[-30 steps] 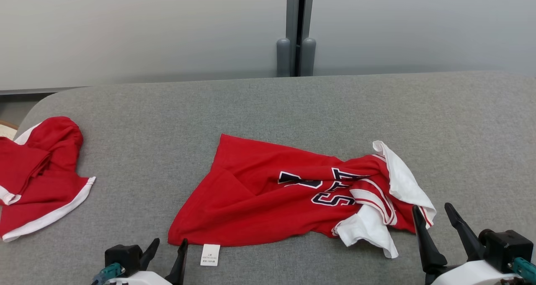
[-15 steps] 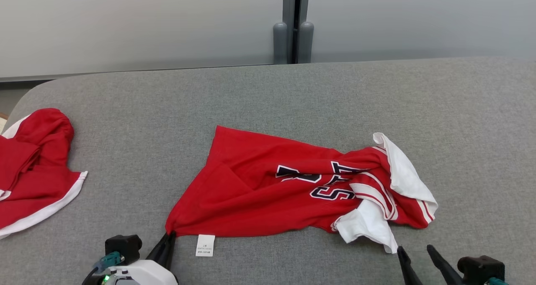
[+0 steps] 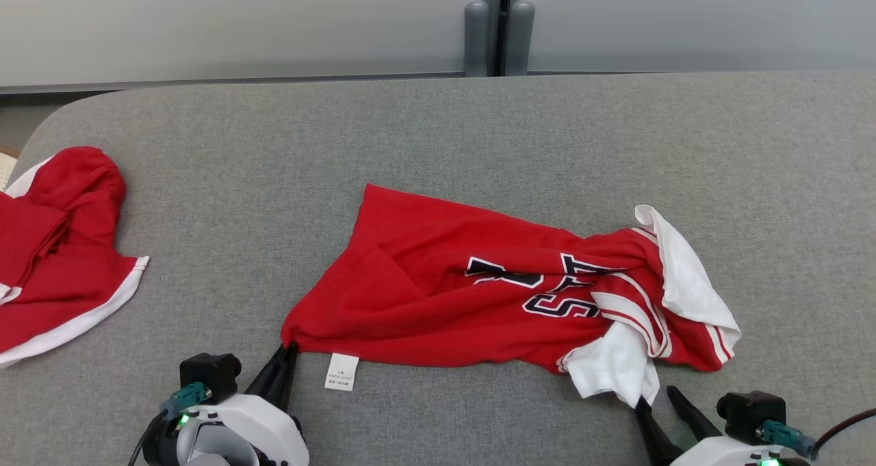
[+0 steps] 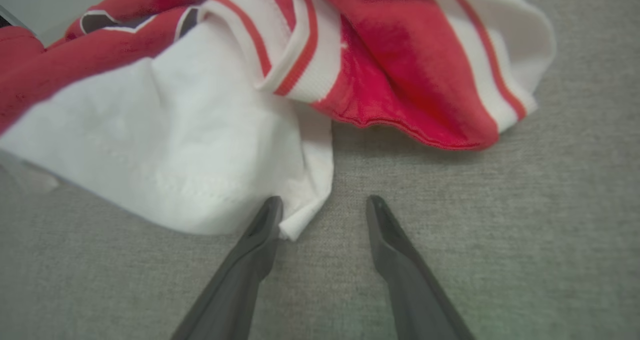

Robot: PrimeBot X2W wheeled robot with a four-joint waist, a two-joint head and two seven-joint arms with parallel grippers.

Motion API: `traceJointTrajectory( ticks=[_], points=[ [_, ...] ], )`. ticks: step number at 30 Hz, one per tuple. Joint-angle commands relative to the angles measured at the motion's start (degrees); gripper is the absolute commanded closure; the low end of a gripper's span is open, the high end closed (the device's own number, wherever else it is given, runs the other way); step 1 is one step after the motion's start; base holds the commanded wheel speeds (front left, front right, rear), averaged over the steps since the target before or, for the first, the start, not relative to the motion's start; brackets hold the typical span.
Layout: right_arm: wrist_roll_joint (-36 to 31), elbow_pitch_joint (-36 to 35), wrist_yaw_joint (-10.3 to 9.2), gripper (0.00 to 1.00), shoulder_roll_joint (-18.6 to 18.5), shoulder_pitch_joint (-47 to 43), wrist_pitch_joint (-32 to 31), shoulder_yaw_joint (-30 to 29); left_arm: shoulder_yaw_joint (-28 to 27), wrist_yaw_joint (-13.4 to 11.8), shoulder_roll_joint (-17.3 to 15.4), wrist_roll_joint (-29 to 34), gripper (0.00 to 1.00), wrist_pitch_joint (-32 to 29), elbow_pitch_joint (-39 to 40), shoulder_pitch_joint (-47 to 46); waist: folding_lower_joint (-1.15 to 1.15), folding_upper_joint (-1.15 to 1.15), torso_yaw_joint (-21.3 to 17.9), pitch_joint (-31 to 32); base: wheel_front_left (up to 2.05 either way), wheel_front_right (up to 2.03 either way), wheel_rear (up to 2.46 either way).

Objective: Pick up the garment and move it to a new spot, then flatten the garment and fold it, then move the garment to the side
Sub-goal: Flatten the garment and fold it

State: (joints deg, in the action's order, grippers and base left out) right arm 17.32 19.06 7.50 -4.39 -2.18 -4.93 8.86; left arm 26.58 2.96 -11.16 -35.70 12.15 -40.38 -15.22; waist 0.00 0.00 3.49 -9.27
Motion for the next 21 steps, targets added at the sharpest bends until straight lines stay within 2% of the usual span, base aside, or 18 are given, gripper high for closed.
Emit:
traceJointTrajectory(
  ticks=[1, 2, 5, 8, 15, 21],
  points=[
    [0.14, 2.15, -0.02, 0.75, 0.04, -0.05, -0.82, 0.61, -0.07, 0.08, -0.03, 0.29, 1.00, 0.20, -0.43, -0.70, 0.00, 0.00, 0.19, -0.43, 0.00, 0.00, 0.00],
    [0.08, 3.07, -0.02, 1.00, 0.10, 0.16, -0.80, 0.95, -0.10, 0.10, 0.01, 0.35, 1.00, 0.43, -0.49, -0.87, 0.00, 0.00, 0.20, -0.59, 0.00, 0.00, 0.00],
    [0.54, 4.09, -0.08, 1.00, -0.02, 0.33, -0.61, 1.30, -0.52, -0.20, -0.39, 0.71, 1.00, 1.39, 0.01, -1.44, 0.00, 0.00, 0.20, -0.92, 0.00, 0.00, 0.00],
    [0.76, 2.04, -0.09, 1.00, -0.65, 0.69, 1.44, 0.49, -1.55, -1.36, -1.07, 1.37, 1.00, 2.30, 1.82, -1.72, 0.00, 0.00, 0.06, -0.92, 0.00, 0.00, 0.00],
    [0.06, -9.41, -0.05, 1.00, -2.82, 0.49, 6.69, -3.12, -4.53, -3.59, -3.30, 3.37, 1.00, 3.02, 12.60, 0.68, 0.00, 0.00, -0.74, 0.63, 0.00, 0.00, 0.00],
    [-1.08, -19.23, -0.05, 1.00, -5.72, 3.23, 7.18, -4.12, -6.74, -5.54, -5.20, 4.19, 1.00, 3.04, 23.88, 1.94, 0.00, 0.00, -1.90, 2.43, 0.00, 0.00, 0.00]
  ],
)
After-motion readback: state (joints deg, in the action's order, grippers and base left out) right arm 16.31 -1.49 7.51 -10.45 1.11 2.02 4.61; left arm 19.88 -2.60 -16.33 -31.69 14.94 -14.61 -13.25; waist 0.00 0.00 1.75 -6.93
